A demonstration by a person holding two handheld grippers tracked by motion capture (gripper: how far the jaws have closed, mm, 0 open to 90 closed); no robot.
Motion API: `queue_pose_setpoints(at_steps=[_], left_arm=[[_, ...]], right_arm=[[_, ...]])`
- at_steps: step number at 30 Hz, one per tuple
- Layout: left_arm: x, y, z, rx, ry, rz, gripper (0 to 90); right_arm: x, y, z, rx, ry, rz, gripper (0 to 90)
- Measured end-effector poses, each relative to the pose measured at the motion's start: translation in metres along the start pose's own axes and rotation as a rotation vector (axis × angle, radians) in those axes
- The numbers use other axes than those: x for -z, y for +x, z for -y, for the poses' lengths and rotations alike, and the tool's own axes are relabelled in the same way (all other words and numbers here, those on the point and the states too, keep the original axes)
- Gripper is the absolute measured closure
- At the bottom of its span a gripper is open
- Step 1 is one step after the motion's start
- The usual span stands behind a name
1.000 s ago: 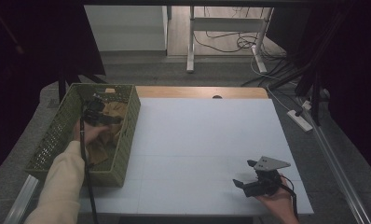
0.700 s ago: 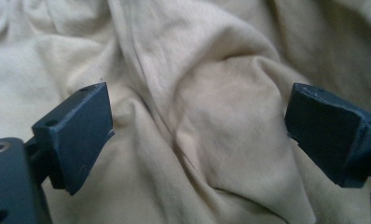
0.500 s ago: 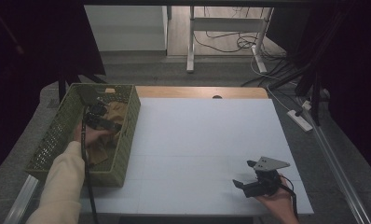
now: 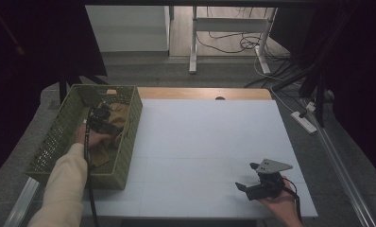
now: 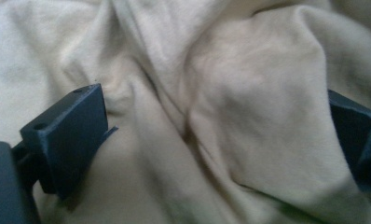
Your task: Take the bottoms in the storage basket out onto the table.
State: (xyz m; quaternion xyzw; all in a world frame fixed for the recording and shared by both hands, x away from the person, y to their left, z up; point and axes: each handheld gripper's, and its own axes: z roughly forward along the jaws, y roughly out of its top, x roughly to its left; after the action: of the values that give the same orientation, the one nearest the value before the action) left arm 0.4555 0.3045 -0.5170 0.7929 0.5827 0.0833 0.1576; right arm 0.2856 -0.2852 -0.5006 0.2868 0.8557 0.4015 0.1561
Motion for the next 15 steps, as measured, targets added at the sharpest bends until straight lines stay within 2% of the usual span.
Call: queue_pose_setpoints(at_steps=[3,6,8,9,10,11,12,15], left_arm=[[0.0002,0.0016,0.0003,0.002,0.001,-0.001,8.0],[0.0021,0.0032,0.0008,-0.001,-0.006,0.014,18.9],[0.0025,0.0039,0.0008,-0.006,-0.008,0.035,32.1],[0.0028,0.004,0.0006,-0.006,-0.008,0.035,32.1],[0.0032,0.0043,0.0006,-0.005,-0.01,0.04,34.8],[0.0033,0.0047,0.0008,-0.002,-0.011,0.045,42.0],[0.0036,0.0049,0.0009,0.001,-0.012,0.048,42.0],[0.0045,0.0059,0.0014,0.01,-0.014,0.045,50.3]], right_arm=[[0.0001,0.0001,0.0001,-0.001,-0.002,0.0,6.8],[0.0,0.0003,0.0,0.0,-0.001,0.0,6.8],[-0.0002,0.0003,0.0,0.0,0.0,-0.001,6.8],[-0.0002,0.0003,0.0,0.0,0.0,-0.001,6.8],[-0.0003,0.0003,0.0,0.0,0.0,0.0,6.8],[-0.0005,0.0005,0.0001,0.0,0.002,0.0,6.8],[-0.0005,0.0005,0.0001,0.0,0.002,0.0,6.8],[-0.0005,0.0006,0.0001,0.001,0.002,0.001,6.8]])
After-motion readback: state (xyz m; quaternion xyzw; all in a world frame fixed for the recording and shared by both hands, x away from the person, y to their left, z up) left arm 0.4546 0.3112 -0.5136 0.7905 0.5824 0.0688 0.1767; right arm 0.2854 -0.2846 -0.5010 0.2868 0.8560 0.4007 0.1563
